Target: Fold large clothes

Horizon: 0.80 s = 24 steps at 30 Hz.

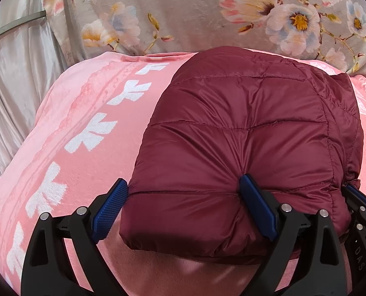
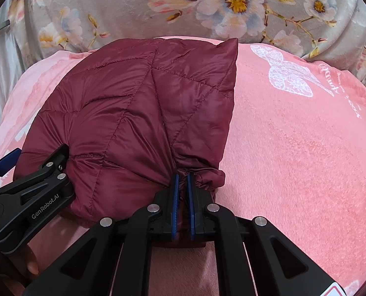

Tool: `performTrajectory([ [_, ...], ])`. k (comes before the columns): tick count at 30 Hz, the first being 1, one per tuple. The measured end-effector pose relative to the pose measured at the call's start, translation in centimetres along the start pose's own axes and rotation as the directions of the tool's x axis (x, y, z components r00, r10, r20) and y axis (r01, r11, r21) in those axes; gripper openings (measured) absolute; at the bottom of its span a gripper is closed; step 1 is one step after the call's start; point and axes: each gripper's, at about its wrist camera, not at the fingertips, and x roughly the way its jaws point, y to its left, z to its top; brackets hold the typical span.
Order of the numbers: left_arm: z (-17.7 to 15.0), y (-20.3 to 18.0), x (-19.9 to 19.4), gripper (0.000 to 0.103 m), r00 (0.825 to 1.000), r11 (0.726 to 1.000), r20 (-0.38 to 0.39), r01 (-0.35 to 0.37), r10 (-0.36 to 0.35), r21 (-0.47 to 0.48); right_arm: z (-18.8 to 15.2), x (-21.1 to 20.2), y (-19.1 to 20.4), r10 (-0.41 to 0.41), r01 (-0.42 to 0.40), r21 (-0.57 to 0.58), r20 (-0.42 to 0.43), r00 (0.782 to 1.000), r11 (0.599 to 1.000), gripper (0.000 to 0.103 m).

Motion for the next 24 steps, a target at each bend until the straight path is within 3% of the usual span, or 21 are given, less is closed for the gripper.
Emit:
performTrajectory([
  [5,-0.1,1.1,0.7,0.098,0.999,0.998,-0.027,0.032,-0.034,-0.056,0.0,0.0,0.0,0.001,-0.001,-0.001,0.0,1.0,1.0,0.006],
  [11,-0.2,1.2,0.5,0.098,0.999,0.996,-0.024,0.044,-0.046,-0.075,0.0,0.1,-0.1,0.007,-0.007,0.003,-0.001,1.0,1.0,0.006],
  [15,-0.2,1.5,-0.3,0.098,0.999,0.995,0.007,0.04,-0.039,-0.09,0.0,-0.7,-1.2,0.066,-0.068,0.056,0.022,0.998,0.996,0.008],
  [17,-0.5,1.7,-1.6,0.098,0.999,0.995,0.032,0.028,-0.025,-0.094,-0.4,-1.8,-1.6,0.08,-0.082,0.07,0.043,0.996,0.994,0.015],
  [19,-1.4,1.7,-3.3,0.098,0.998,0.995,0.062,0.038,-0.032,-0.096,-1.5,-3.8,-1.4,0.034,-0.038,0.048,0.072,0.997,0.998,0.042],
  [20,-2.2,1.7,-4.4,0.098,0.996,0.995,0.076,0.049,-0.042,-0.088,-2.5,-4.9,-1.3,0.013,-0.015,0.03,0.094,0.995,0.999,0.063],
  [21,-3.0,1.5,-5.5,0.098,0.995,0.995,0.087,0.055,-0.048,-0.079,-3.1,-5.6,-1.3,0.017,-0.019,0.021,0.1,0.995,1.0,0.074],
  [24,-4.7,0.9,-7.5,0.098,0.994,0.996,0.077,0.082,-0.079,-0.043,-5.3,-6.9,-1.7,0.041,-0.044,0.038,0.065,0.997,0.998,0.082],
])
